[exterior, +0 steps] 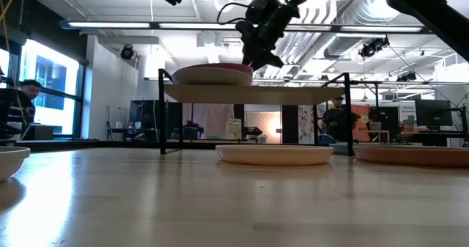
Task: Place and stack plates onto a shelf
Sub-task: Stack the pink plate on top of the purple plate on the shelf
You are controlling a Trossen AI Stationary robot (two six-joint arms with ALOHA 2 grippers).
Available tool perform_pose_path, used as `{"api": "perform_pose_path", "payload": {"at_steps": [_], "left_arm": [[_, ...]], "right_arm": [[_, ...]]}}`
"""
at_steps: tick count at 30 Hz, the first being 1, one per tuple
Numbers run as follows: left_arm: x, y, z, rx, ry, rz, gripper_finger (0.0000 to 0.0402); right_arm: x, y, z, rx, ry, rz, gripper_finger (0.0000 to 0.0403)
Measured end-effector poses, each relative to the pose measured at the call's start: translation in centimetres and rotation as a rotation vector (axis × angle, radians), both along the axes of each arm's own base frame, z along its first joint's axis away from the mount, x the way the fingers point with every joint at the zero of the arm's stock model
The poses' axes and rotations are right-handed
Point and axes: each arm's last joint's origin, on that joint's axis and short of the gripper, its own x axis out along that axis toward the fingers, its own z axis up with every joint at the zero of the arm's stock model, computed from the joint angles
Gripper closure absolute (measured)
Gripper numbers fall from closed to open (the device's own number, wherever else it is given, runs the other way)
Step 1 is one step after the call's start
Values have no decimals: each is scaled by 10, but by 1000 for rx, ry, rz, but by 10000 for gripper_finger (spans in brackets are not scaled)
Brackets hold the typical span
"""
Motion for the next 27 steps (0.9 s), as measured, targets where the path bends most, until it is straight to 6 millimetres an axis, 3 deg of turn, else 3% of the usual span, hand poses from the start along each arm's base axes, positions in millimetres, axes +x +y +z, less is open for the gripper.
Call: {"api": "perform_pose_path", "payload": {"at_steps": [19, 27], "left_arm": [[0, 0, 0, -4, -5, 5, 314], [0, 0, 0, -4, -5, 5, 314]], "right_arm": [[9, 21, -5, 35, 64, 41, 308], [9, 21, -4, 9, 70, 21, 308]]}}
